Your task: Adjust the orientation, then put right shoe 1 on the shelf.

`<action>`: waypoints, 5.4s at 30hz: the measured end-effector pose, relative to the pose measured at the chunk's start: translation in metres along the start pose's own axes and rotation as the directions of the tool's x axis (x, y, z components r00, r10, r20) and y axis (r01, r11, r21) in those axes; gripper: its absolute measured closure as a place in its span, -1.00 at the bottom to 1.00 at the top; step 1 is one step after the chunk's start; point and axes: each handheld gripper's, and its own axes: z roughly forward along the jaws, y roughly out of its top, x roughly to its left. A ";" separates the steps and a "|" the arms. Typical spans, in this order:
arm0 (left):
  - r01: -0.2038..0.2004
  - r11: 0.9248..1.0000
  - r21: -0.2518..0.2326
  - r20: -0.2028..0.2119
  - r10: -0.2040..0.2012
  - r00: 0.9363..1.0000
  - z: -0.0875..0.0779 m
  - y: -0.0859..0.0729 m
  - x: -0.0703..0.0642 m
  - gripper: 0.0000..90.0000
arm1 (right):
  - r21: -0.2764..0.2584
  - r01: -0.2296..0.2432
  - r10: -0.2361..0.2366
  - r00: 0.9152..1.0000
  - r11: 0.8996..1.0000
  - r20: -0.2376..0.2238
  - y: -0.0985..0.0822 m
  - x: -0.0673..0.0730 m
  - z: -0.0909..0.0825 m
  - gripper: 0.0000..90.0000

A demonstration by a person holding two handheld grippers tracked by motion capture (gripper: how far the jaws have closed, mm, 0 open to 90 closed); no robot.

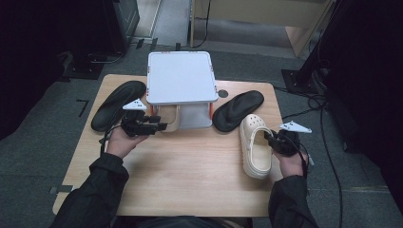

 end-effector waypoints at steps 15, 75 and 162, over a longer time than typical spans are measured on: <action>0.011 1.000 -0.023 -0.005 -0.011 1.000 -0.013 0.006 0.003 0.14 | -0.045 0.047 -0.049 0.998 0.998 -0.048 0.014 0.032 -0.014 0.66; -0.001 0.998 -0.067 -0.090 -0.005 0.996 -0.020 0.071 0.045 0.62 | -0.053 0.212 -0.219 0.952 0.976 -0.214 0.062 0.167 0.103 0.39; 0.042 0.994 -0.097 -0.036 -0.046 0.998 -0.018 0.065 0.047 0.91 | -0.066 0.346 -0.340 0.841 0.936 -0.420 0.018 0.187 0.083 0.98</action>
